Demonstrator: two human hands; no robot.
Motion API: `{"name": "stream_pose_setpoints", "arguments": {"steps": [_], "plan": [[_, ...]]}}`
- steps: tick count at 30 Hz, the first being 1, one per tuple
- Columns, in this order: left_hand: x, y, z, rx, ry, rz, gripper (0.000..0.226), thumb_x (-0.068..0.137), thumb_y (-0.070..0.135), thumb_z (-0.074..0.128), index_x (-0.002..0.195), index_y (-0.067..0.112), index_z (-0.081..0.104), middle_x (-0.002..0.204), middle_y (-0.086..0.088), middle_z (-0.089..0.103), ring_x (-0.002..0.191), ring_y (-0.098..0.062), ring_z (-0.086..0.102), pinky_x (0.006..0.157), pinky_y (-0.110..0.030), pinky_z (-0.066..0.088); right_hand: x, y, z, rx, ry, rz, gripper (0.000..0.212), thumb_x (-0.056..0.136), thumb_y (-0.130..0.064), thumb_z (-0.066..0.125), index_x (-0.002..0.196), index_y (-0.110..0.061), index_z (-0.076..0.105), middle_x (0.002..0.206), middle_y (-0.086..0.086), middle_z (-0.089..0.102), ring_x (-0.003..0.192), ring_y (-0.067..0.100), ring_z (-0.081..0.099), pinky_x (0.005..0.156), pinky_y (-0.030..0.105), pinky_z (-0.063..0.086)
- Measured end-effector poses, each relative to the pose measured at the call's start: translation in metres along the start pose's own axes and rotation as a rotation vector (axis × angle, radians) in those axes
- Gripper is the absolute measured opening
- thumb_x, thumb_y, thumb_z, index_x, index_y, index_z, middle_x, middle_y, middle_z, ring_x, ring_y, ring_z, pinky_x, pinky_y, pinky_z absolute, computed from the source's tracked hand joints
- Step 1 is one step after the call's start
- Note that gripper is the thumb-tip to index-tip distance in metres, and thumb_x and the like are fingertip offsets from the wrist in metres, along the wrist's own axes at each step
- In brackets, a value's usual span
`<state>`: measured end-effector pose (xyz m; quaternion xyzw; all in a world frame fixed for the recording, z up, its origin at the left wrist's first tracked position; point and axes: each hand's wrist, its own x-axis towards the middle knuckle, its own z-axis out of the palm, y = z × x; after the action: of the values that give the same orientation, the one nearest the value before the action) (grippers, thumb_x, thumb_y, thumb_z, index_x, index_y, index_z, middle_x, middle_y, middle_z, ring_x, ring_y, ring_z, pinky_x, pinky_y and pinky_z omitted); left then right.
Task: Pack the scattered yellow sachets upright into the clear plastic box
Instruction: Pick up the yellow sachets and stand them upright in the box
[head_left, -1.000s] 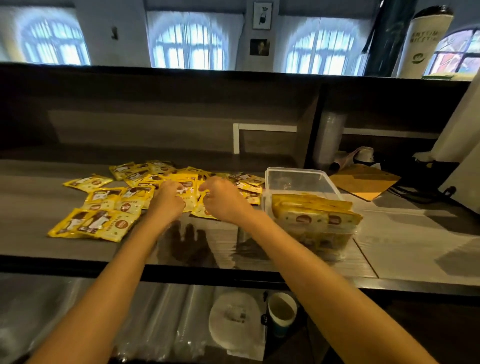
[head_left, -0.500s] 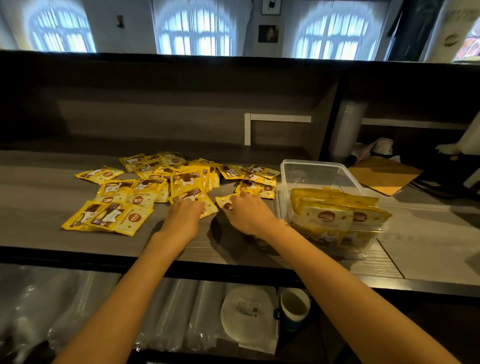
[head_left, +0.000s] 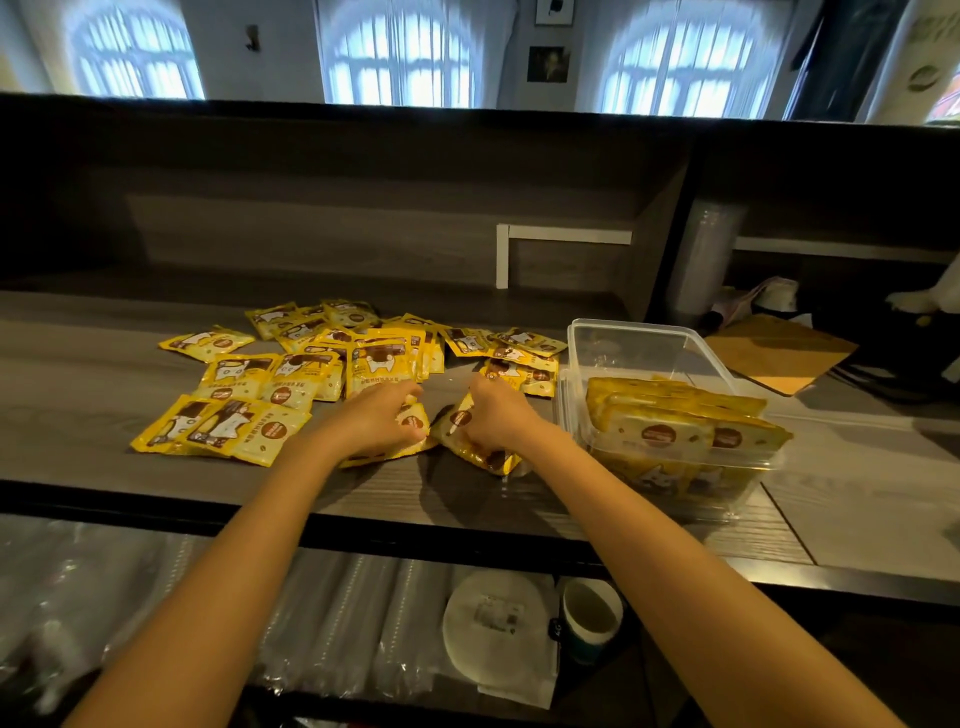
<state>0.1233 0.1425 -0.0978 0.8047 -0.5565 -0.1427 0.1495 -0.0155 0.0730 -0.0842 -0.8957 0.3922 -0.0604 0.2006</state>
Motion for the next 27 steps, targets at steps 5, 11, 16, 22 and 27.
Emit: {"name": "stream_pose_setpoints", "arguments": {"steps": [5, 11, 16, 22, 27], "plan": [[-0.002, 0.008, -0.006, -0.090, 0.163, -0.165, 0.074, 0.074, 0.023, 0.076, 0.137, 0.007, 0.040, 0.146, -0.014, 0.033, 0.133, -0.028, 0.039, 0.104, -0.038, 0.039, -0.003, -0.004, -0.001, -0.027, 0.185, 0.068, 0.041, 0.084, -0.012, 0.062, 0.121, -0.002, 0.048, 0.126, 0.016, 0.045, 0.114, 0.033, 0.050, 0.086, 0.036, 0.045], [-0.007, 0.019, -0.022, -0.266, 0.357, -0.250, 0.051, 0.076, 0.017, 0.075, 0.120, 0.003, 0.055, 0.124, -0.015, 0.057, 0.104, -0.026, 0.057, 0.080, -0.035, 0.046, -0.004, -0.007, -0.008, 0.092, 0.357, 0.042, 0.027, 0.089, -0.018, 0.056, 0.111, -0.002, 0.052, 0.103, 0.012, 0.058, 0.097, 0.028, 0.056, 0.069, 0.033, 0.042], [-0.007, 0.037, -0.039, -0.558, 0.590, -0.184, 0.041, 0.077, 0.015, 0.073, 0.113, 0.007, 0.054, 0.113, -0.010, 0.057, 0.086, -0.016, 0.052, 0.052, -0.019, 0.037, -0.008, -0.018, -0.040, 0.206, 0.552, -0.024, 0.023, 0.092, -0.021, 0.053, 0.111, -0.006, 0.054, 0.105, 0.011, 0.062, 0.096, 0.027, 0.061, 0.074, 0.034, 0.052], [-0.002, 0.076, -0.056, -0.811, 0.792, 0.029, 0.024, 0.087, 0.006, 0.058, 0.110, 0.012, 0.060, 0.105, 0.001, 0.054, 0.079, -0.004, 0.052, 0.056, -0.010, 0.044, -0.012, -0.007, -0.084, 0.214, 0.831, -0.059, 0.018, 0.090, -0.016, 0.054, 0.083, -0.009, 0.070, 0.079, 0.007, 0.069, 0.077, 0.024, 0.064, 0.069, 0.039, 0.055], [0.003, 0.117, -0.057, -0.984, 0.736, 0.229, 0.018, 0.087, 0.004, 0.058, 0.098, 0.018, 0.059, 0.096, 0.004, 0.059, 0.086, -0.006, 0.059, 0.057, -0.010, 0.051, -0.030, 0.029, -0.124, 0.234, 0.992, -0.022, 0.021, 0.092, -0.022, 0.053, 0.091, -0.015, 0.073, 0.089, 0.009, 0.073, 0.084, 0.027, 0.066, 0.075, 0.037, 0.054]]}}
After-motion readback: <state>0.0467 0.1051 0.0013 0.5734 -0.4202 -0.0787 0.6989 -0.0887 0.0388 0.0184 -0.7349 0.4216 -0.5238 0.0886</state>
